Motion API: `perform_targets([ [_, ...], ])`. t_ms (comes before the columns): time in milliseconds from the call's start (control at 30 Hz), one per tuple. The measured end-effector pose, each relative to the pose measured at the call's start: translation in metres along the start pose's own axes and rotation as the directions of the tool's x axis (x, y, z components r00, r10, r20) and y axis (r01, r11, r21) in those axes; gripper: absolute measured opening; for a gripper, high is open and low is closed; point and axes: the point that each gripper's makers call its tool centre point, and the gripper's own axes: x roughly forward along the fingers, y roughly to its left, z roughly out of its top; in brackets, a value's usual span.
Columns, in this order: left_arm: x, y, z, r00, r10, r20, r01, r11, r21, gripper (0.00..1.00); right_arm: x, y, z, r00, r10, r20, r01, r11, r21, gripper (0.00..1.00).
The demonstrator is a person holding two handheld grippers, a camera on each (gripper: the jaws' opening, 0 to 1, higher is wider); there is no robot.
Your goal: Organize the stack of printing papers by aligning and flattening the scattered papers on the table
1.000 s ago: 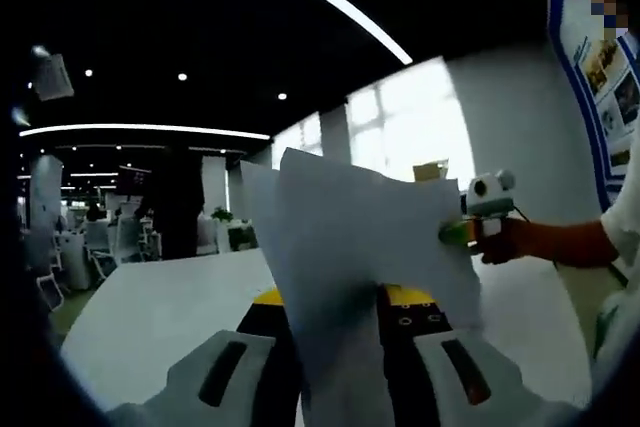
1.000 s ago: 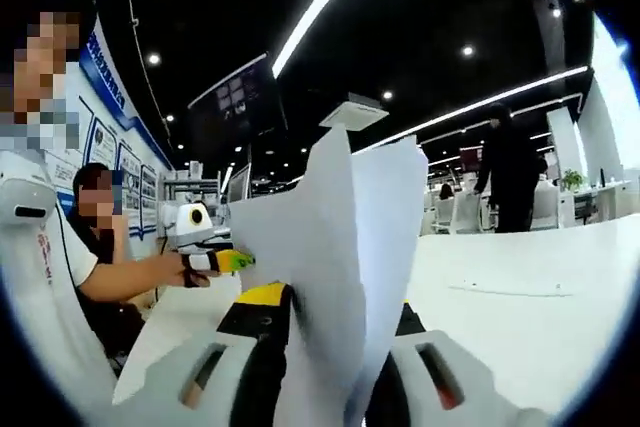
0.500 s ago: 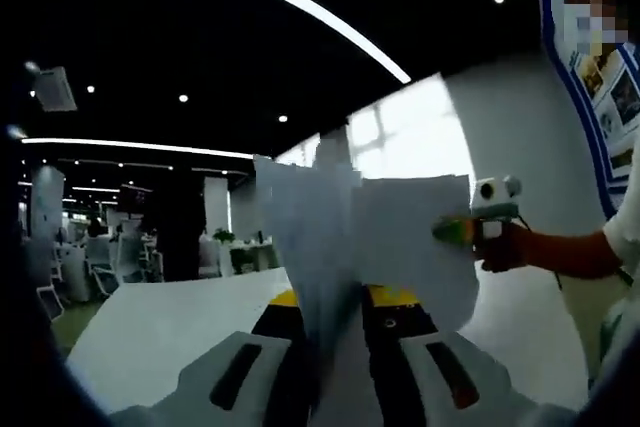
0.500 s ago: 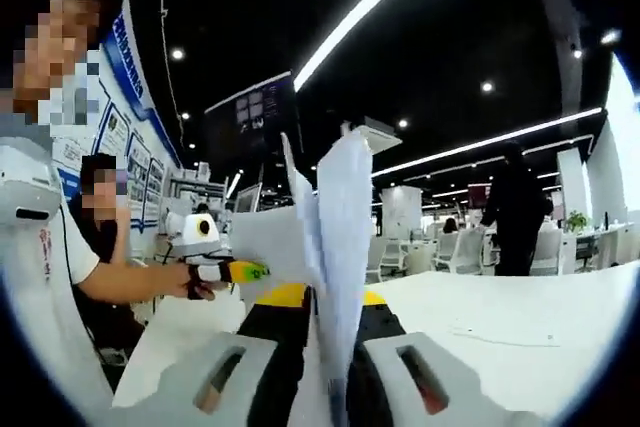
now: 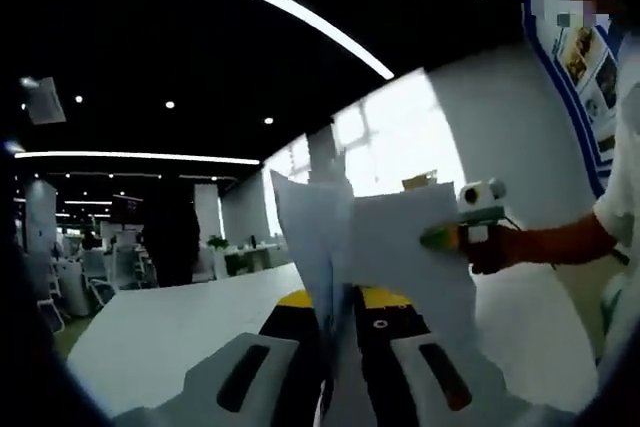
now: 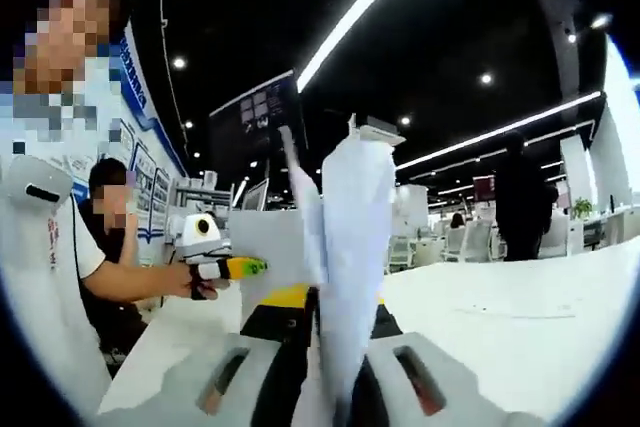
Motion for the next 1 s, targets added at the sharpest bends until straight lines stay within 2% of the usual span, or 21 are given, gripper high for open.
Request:
perform_targets([
  [33,-0.003,0.001,0.002,1.000,-0.003,-0.004,0.003,1.000,-0.025,0.22,-0.002,-0.002,-0.003,1.000,-0.015,-0.027,0.016,1.000,0.019,0.20],
  [100,-0.011,0.001,0.005,1.000,-0.006,-0.002,0.006,1.000,-0.020,0.25,-0.008,0.002,-0.003,0.999,-0.001,-0.033,0.000,1.000,-0.024,0.17],
  [200,-0.022,-0.001,0.004,1.000,-0.006,-0.006,0.006,1.000,0.005,0.24,-0.017,0.007,-0.007,0.999,0.018,-0.031,-0.019,1.000,-0.024,0.14],
  [233,-0.023,-0.003,0.002,1.000,-0.009,-0.014,0.009,1.000,0.014,0.17,-0.019,0.012,-0.009,0.998,0.050,-0.037,-0.051,0.998,-0.047,0.03],
  [300,-0.018,-0.007,-0.002,0.998,-0.032,-0.051,0.035,0.997,0.064,0.07,-0.012,0.010,-0.005,0.997,0.034,-0.072,-0.041,0.994,-0.104,0.00],
  [333,-0.013,0.000,0.005,0.999,0.016,-0.042,-0.011,0.994,0.111,0.06,-0.007,0.005,0.003,0.997,-0.002,-0.075,-0.009,0.988,-0.151,0.00],
  [367,-0.009,0.000,0.016,1.000,0.010,-0.028,-0.006,0.988,0.155,0.06,-0.004,0.005,0.012,0.998,-0.010,-0.059,0.000,0.984,-0.176,0.00],
  [433,-0.007,0.004,0.043,0.999,0.031,0.037,-0.036,0.990,0.140,0.06,-0.001,0.006,0.036,1.000,-0.015,0.000,0.014,0.986,-0.164,0.00],
  [500,-0.010,0.004,0.038,0.999,0.028,0.023,-0.031,0.991,0.130,0.06,-0.004,0.008,0.028,1.000,0.000,0.002,0.001,0.988,-0.157,0.00],
  [533,-0.012,0.003,0.022,0.999,0.032,-0.003,-0.031,0.992,0.126,0.06,-0.006,0.006,0.011,1.000,0.003,0.001,-0.003,0.990,-0.142,0.00],
  [600,-0.014,0.004,-0.023,0.993,0.029,-0.117,-0.021,0.997,0.068,0.06,-0.011,-0.010,-0.034,0.993,-0.058,-0.103,0.053,0.997,-0.048,0.00],
  [633,-0.010,0.007,-0.003,0.999,0.040,0.008,-0.041,0.997,0.073,0.06,-0.007,-0.002,-0.013,1.000,-0.014,0.010,0.014,1.000,-0.024,0.00],
  [700,-0.009,0.011,0.005,0.998,0.056,-0.037,-0.055,0.998,0.039,0.06,-0.002,0.001,-0.004,0.998,-0.016,-0.059,0.007,0.990,-0.141,0.00],
  [733,-0.008,0.011,0.013,0.998,0.058,-0.009,-0.057,0.997,0.050,0.07,0.000,0.004,0.008,0.999,-0.011,-0.037,0.005,0.987,-0.162,0.00],
  [767,-0.007,0.011,0.014,0.999,0.040,0.004,-0.040,0.997,0.065,0.07,-0.001,0.002,0.007,1.000,-0.001,-0.018,-0.001,0.993,-0.117,0.00],
  [833,-0.008,0.011,-0.002,0.998,0.036,-0.043,-0.035,0.999,0.027,0.06,-0.003,-0.004,-0.009,0.998,0.001,-0.055,-0.006,0.997,-0.083,0.00],
  [867,-0.009,0.005,-0.019,0.994,0.013,-0.109,-0.012,1.000,0.004,0.06,-0.007,-0.016,-0.026,0.990,-0.057,-0.128,0.051,0.997,-0.050,0.00],
  [900,-0.010,0.000,0.002,0.999,0.025,-0.021,-0.024,0.999,0.045,0.06,-0.004,-0.006,-0.008,0.999,-0.016,-0.051,0.014,0.999,-0.049,0.00],
  [933,-0.011,0.000,0.009,0.999,0.039,-0.023,-0.037,0.996,0.082,0.06,-0.005,0.004,0.000,0.999,0.012,-0.040,-0.015,0.997,-0.078,0.00],
  [967,-0.015,-0.001,0.015,0.999,0.033,0.012,-0.034,0.995,0.096,0.06,-0.004,0.003,0.002,1.000,0.001,-0.020,-0.004,0.994,-0.110,0.00],
  [1000,-0.013,0.002,0.006,1.000,0.030,-0.001,-0.030,0.997,0.074,0.06,-0.005,0.004,-0.004,1.000,0.001,-0.026,-0.004,0.995,-0.096,0.00],
])
